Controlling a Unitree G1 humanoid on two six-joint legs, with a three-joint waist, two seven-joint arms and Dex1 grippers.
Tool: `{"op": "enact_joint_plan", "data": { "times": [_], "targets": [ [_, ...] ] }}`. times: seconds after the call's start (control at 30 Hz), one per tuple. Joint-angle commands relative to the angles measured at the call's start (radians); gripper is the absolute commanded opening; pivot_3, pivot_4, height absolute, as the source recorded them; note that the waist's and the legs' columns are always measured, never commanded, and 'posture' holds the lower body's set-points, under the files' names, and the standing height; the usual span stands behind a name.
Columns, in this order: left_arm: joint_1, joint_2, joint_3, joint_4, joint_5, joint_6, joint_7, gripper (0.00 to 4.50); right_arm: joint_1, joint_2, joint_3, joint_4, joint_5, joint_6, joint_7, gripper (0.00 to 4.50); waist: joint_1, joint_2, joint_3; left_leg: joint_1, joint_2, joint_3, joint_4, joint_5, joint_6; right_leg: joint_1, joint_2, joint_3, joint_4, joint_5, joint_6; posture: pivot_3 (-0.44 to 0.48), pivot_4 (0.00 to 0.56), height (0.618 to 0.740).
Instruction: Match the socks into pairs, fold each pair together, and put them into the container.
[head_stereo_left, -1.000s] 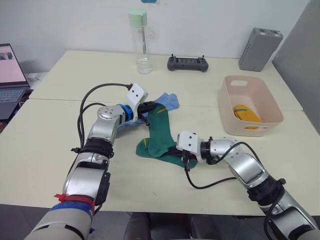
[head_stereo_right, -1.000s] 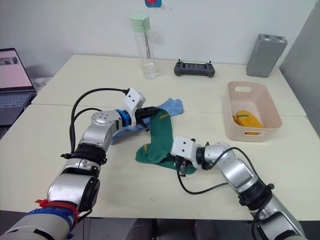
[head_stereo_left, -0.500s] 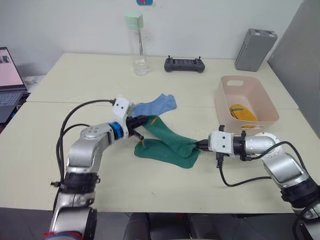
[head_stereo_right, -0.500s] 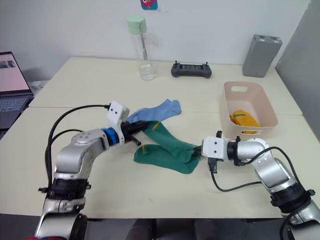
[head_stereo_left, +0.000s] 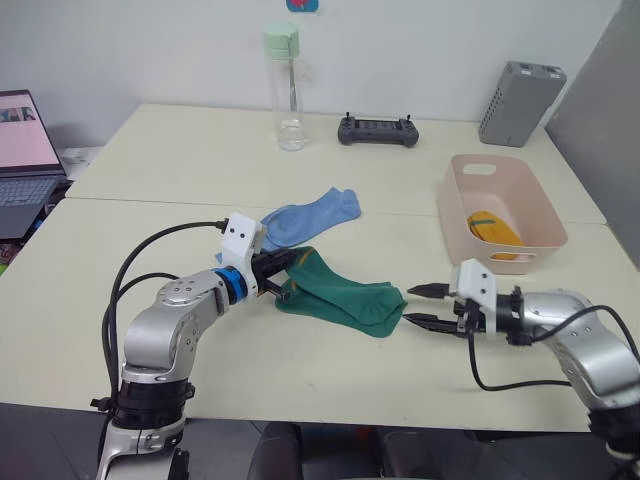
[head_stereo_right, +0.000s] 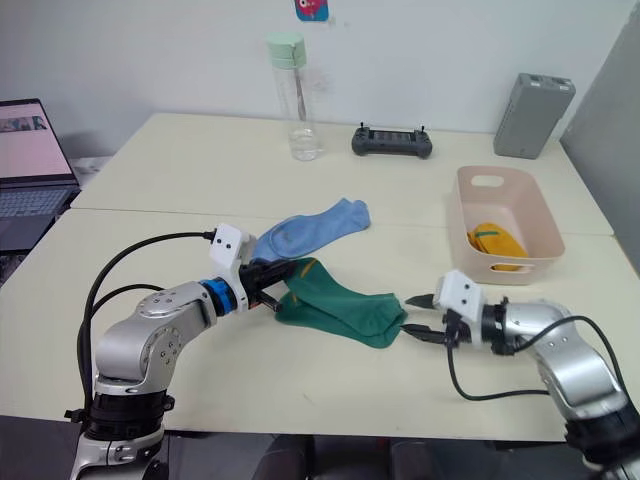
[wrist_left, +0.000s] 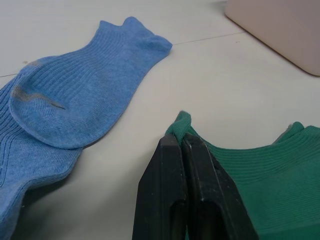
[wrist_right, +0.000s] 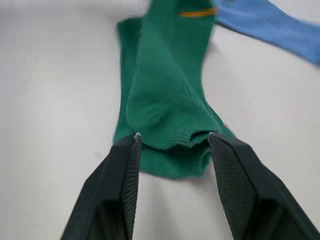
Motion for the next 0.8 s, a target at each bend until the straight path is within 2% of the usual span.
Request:
{"op": "enact_joint_plan", "data": {
  "times": [0.03,0.17,0.37,0.53,0.6,0.7,0.8],
  "targets": [
    [-0.001,0.007,0.008,-0.045,-0.029,-0.014,0.000,0.00,-0.028,0.096,-0.101,-0.103,0.183,0.315,-0.217,2.33,-0.007,0.000,0.000,0.000,0.000,0.000,0.000,0.000,0.000,0.000,0.000,0.000,0.000,0.000,0.000,0.000,0.150,0.740],
    [0.000,0.017,0.003,-0.047,-0.042,-0.012,0.002,0.00,-0.070,0.195,-0.145,-0.103,0.233,0.466,-0.373,2.33,-0.006,0.000,0.000,0.000,-0.001,0.000,0.001,0.000,0.000,0.000,0.000,0.001,-0.001,-0.001,0.004,0.000,0.150,0.740],
    [-0.005,0.029,-0.002,-0.037,-0.051,-0.018,0.004,0.00,-0.091,0.209,-0.115,-0.101,0.238,0.543,-0.440,2.33,-0.005,0.000,0.000,-0.001,-0.001,0.003,0.001,0.000,0.000,-0.002,-0.001,0.003,-0.002,-0.003,-0.001,0.000,0.150,0.740],
    [0.001,0.026,-0.004,-0.043,-0.052,-0.019,0.014,0.00,-0.136,0.251,-0.115,-0.076,0.253,0.584,-0.482,2.33,-0.007,0.000,0.000,-0.002,-0.001,0.003,-0.001,0.000,0.000,-0.005,0.000,0.003,-0.002,-0.001,0.003,0.000,0.150,0.740],
    [0.007,0.027,-0.007,-0.051,-0.053,-0.019,0.017,0.00,-0.143,0.254,-0.115,-0.071,0.256,0.591,-0.481,1.95,-0.007,0.000,0.000,-0.002,-0.001,0.003,-0.002,0.000,0.000,-0.005,0.000,0.003,-0.002,-0.001,0.003,0.000,0.150,0.740],
    [0.013,0.032,-0.005,-0.056,-0.052,-0.017,0.024,0.00,-0.151,0.256,-0.112,-0.063,0.265,0.603,-0.474,1.10,-0.007,0.000,0.000,-0.003,-0.001,0.003,-0.003,0.000,0.000,-0.006,0.000,0.003,-0.002,-0.001,0.003,0.000,0.150,0.740],
    [0.017,0.036,0.001,-0.062,-0.055,-0.013,0.029,0.00,-0.154,0.251,-0.108,-0.058,0.267,0.621,-0.475,0.01,-0.007,0.000,0.000,-0.003,-0.001,0.003,-0.003,0.000,0.000,-0.006,0.000,0.003,-0.002,-0.001,0.003,0.000,0.150,0.740]
  ]
}}
